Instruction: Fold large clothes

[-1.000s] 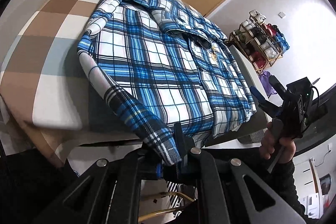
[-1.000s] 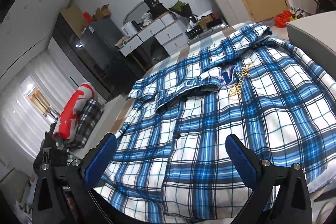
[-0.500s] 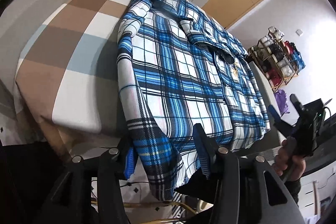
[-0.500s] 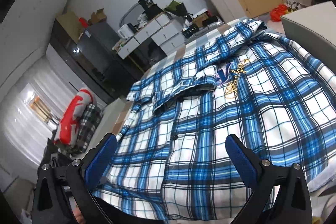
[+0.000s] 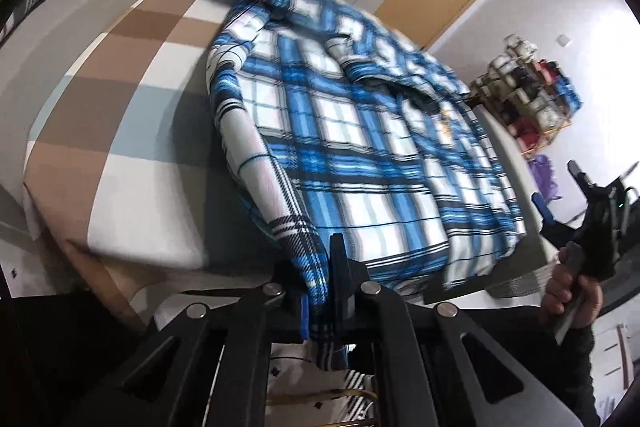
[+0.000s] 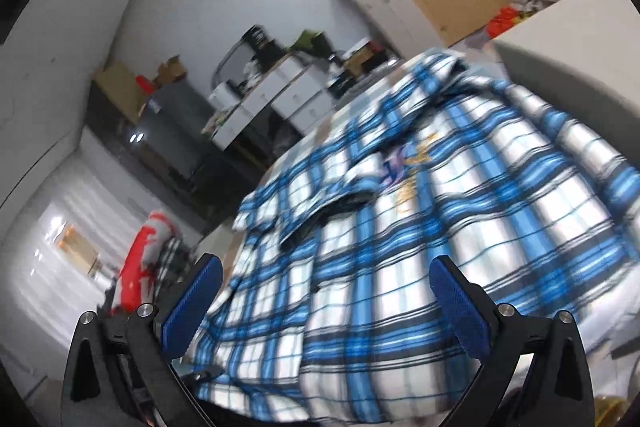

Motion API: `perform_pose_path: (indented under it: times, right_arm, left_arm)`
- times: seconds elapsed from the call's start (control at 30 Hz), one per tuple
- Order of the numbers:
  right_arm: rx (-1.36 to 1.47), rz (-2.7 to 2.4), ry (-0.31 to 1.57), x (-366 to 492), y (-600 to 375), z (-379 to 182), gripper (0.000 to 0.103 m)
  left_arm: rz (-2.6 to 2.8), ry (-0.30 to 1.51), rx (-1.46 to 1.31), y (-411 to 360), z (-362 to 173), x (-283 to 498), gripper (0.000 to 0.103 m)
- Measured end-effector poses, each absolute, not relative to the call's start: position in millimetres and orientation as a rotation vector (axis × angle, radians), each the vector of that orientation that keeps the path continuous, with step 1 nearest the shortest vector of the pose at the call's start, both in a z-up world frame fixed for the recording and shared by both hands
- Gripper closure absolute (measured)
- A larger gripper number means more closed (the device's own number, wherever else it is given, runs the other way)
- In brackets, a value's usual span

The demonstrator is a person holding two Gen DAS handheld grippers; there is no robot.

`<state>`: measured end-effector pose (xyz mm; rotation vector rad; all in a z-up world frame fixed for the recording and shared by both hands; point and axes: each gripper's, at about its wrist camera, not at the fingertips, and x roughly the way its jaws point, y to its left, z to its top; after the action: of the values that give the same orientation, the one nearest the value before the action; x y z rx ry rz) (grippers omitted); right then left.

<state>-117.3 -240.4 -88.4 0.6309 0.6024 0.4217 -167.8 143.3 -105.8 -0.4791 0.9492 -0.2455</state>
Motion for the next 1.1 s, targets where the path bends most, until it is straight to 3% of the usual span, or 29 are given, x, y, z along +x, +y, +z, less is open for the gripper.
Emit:
perform_pose_path:
  times: [0.2, 0.77, 1.1]
  right_arm:
    - [0.862, 0.224, 0.464, -142.7, -309.9, -90.6, 0.000]
    - [0.748, -0.161, 0.894, -105.3, -348.1, -137.9, 0.000]
    - [1.025, 0.040, 0.775, -119.8, -376.4, -152.7, 0.000]
  left_arm:
    - [-0.323, 0.915, -0.561, 136.3, -101.3, -163.6, 0.100]
    - [-0.422, 0.930, -0.732, 135.6, -100.0, -160.8, 0.100]
    - [-0.411, 0.946, -0.707, 127.9, -102.2, -160.7, 0.100]
